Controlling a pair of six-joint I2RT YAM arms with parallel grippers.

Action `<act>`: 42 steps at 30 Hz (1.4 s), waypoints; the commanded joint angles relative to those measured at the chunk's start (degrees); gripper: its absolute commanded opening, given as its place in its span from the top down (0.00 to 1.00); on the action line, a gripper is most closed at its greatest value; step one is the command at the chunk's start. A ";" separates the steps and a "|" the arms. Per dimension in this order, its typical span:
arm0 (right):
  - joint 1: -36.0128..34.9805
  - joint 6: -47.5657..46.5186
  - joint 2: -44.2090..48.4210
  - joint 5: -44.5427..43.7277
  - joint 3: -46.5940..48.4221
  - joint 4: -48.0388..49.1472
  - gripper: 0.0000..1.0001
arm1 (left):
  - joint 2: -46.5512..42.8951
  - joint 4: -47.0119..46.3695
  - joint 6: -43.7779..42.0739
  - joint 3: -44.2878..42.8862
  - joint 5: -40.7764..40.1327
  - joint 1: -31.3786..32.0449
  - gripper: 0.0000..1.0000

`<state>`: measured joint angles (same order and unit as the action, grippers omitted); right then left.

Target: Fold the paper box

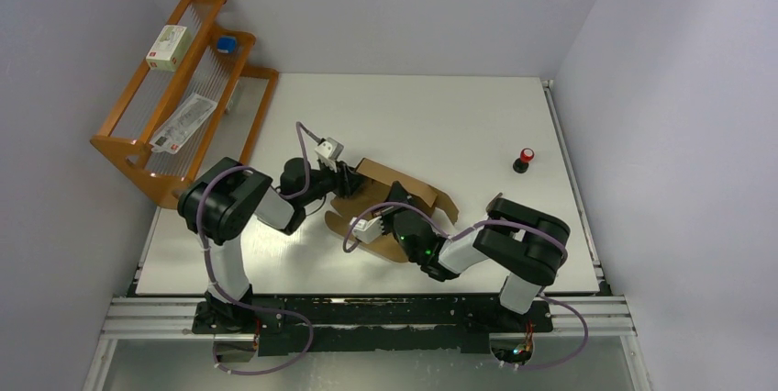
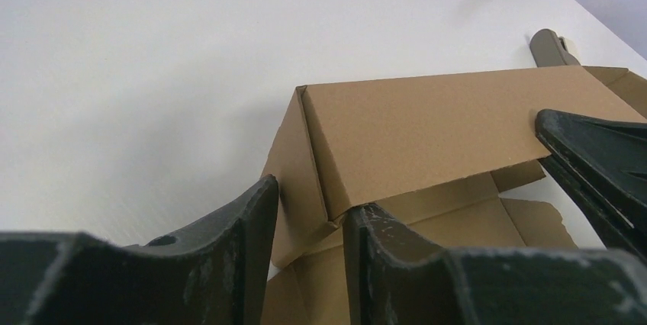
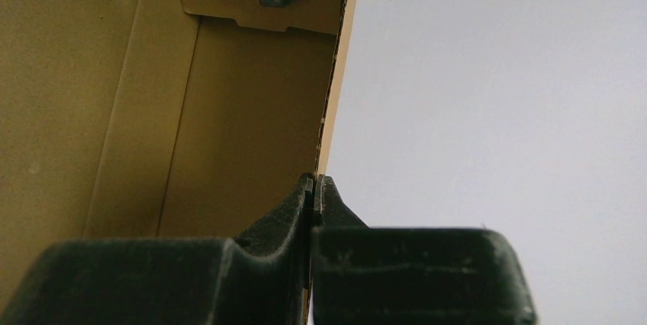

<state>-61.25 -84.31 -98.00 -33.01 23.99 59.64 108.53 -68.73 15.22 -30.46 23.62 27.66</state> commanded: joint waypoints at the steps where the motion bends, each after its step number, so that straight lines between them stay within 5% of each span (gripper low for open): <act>1: -0.95 -0.11 -0.70 1.24 0.09 -0.88 1.00 | 0.32 -7.80 0.95 1.37 -5.27 0.70 0.60; 13: -1.06 2.03 0.70 2.17 0.94 -3.56 1.00 | -2.22 -9.12 2.57 4.78 -24.20 6.25 0.71; 24: -1.14 5.00 3.24 3.70 1.93 -8.95 1.00 | -5.17 -1.70 5.77 4.26 -47.25 11.86 0.68; 33: -1.45 5.01 1.58 3.57 1.87 -8.01 1.00 | -0.79 -6.12 11.24 5.48 -54.94 14.23 0.80; 42: -1.54 6.40 2.24 4.10 2.48 -9.92 1.00 | -3.19 3.40 13.33 3.79 -65.61 15.40 0.69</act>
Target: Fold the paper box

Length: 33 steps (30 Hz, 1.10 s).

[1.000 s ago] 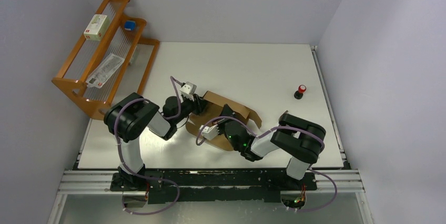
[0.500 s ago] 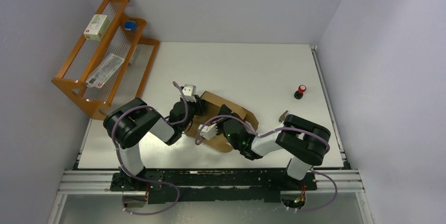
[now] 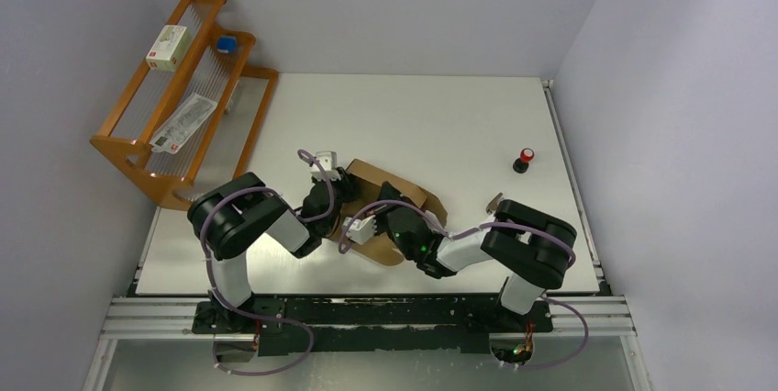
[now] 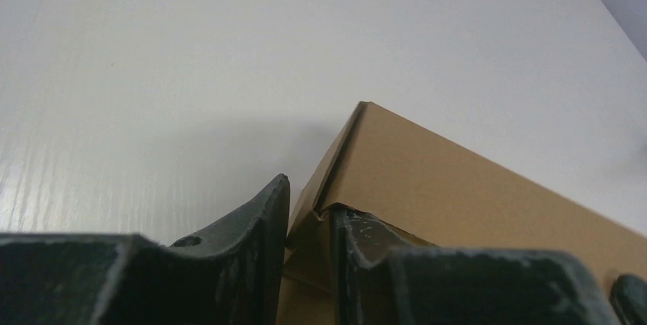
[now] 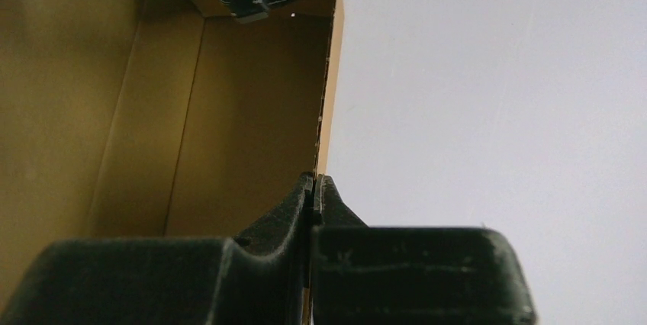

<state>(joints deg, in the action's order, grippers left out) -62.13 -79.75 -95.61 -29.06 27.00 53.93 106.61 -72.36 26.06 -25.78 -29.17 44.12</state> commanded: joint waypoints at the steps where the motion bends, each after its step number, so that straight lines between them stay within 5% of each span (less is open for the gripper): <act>1: -0.71 1.95 -0.18 0.14 -0.47 -4.37 1.00 | -1.46 8.04 2.65 -0.98 -13.45 -1.05 0.67; 16: -0.71 3.21 -0.25 1.68 -0.02 -5.32 1.00 | 4.84 -3.86 -1.95 1.21 -4.67 -1.41 0.45; 25: -0.64 3.80 -0.34 1.64 -0.09 -5.61 1.00 | 4.49 -3.47 0.89 1.24 -6.23 -2.55 0.66; 33: -0.79 4.63 -0.95 1.20 -0.64 -5.00 1.00 | 2.65 5.88 9.69 -0.93 -10.54 -2.55 0.73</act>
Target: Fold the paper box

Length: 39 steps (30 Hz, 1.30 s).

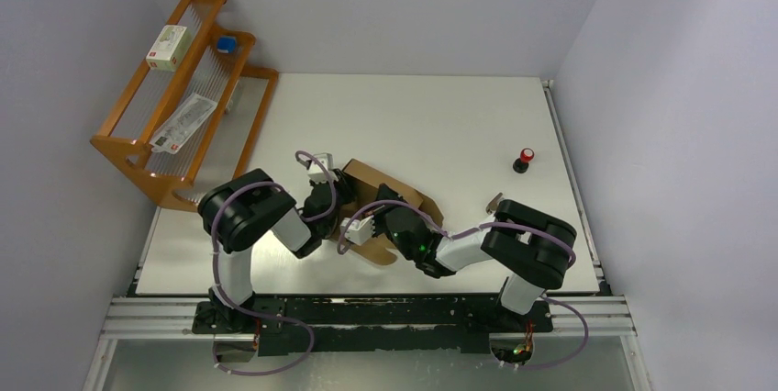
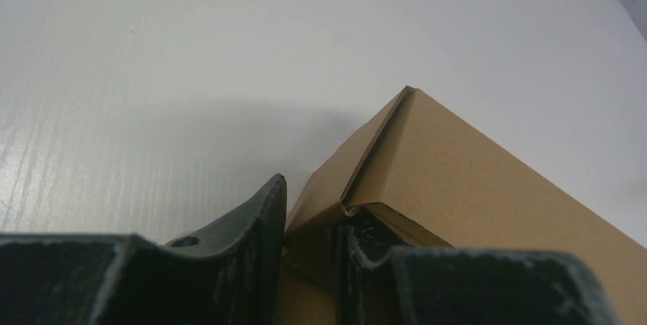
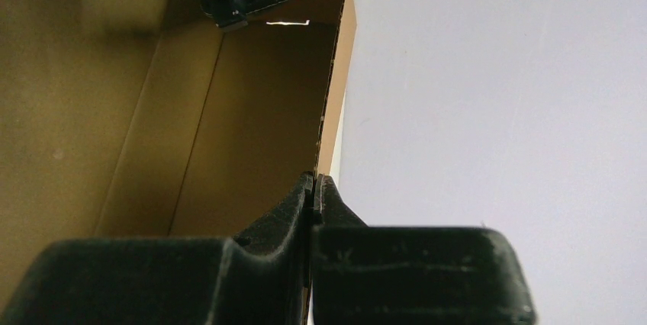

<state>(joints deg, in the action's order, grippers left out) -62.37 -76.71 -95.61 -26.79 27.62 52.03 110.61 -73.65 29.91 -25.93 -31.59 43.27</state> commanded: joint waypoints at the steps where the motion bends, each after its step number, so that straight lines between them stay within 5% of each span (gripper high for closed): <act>1: -0.52 1.65 -0.85 -1.07 -1.25 -3.13 1.00 | -2.15 8.82 6.86 -0.89 -8.62 -1.69 0.74; 9: -0.53 2.46 -0.91 -0.89 -1.08 -3.21 1.00 | -3.58 10.27 7.76 -1.12 -8.16 -1.63 0.73; 21: -0.29 4.50 -0.04 -1.23 -0.03 -4.82 0.97 | -7.31 2.52 2.18 5.41 1.34 -1.72 0.53; 39: -0.38 19.90 10.70 1.74 6.70 -26.16 0.51 | -31.97 24.24 9.20 14.90 9.99 -2.18 0.39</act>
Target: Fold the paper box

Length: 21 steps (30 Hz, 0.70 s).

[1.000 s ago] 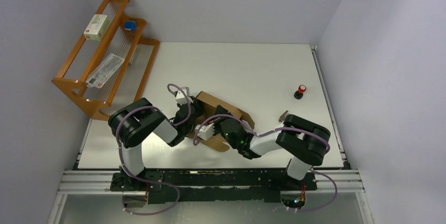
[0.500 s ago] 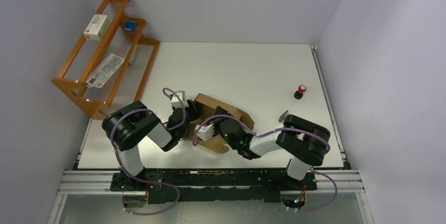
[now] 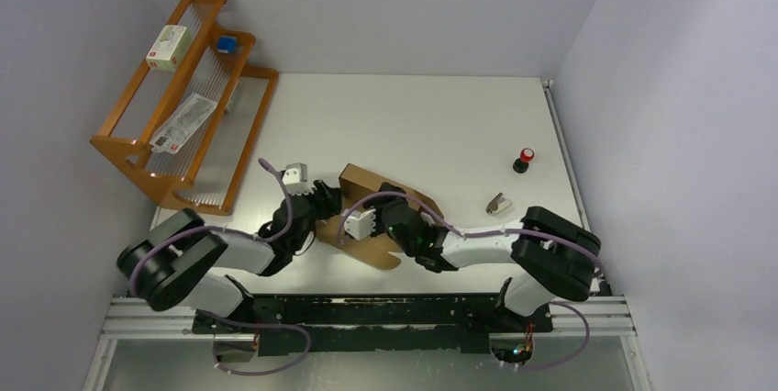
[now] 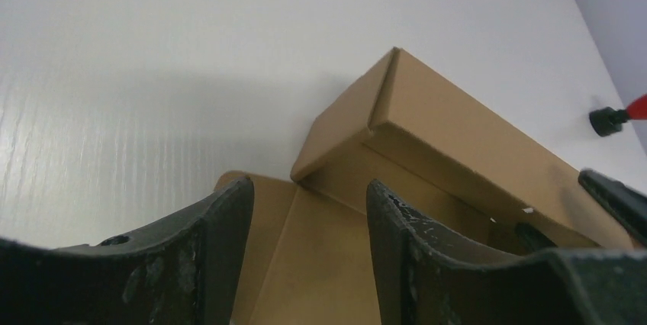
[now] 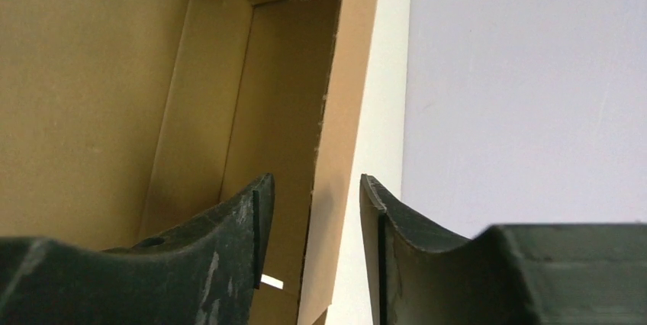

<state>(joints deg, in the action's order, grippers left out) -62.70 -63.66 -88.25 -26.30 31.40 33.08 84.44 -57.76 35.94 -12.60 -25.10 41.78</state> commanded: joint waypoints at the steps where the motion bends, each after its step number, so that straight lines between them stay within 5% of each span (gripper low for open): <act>1: 0.04 8.10 4.20 1.87 3.30 -8.48 0.49 | -8.24 10.72 3.80 1.79 4.13 -0.92 0.38; 7: 0.03 14.36 8.32 2.83 4.11 -12.56 0.37 | -22.79 23.17 2.91 2.00 6.91 -3.38 0.29; 11: 0.17 23.20 10.66 1.04 6.28 -13.59 0.31 | -27.31 26.66 2.30 -0.63 16.33 -9.30 0.25; 15: 0.22 35.55 11.87 -2.48 10.06 -15.80 0.28 | -22.82 30.15 2.46 -6.71 26.16 -16.28 0.24; 21: 0.90 50.82 14.91 -9.67 8.41 -14.38 0.24 | -10.74 15.38 7.62 -8.53 46.24 -22.63 0.25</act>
<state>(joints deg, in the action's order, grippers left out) -62.52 -27.09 -75.57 -30.13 40.60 18.55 68.42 -34.48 40.01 -19.79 4.84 21.19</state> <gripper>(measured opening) 0.744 0.752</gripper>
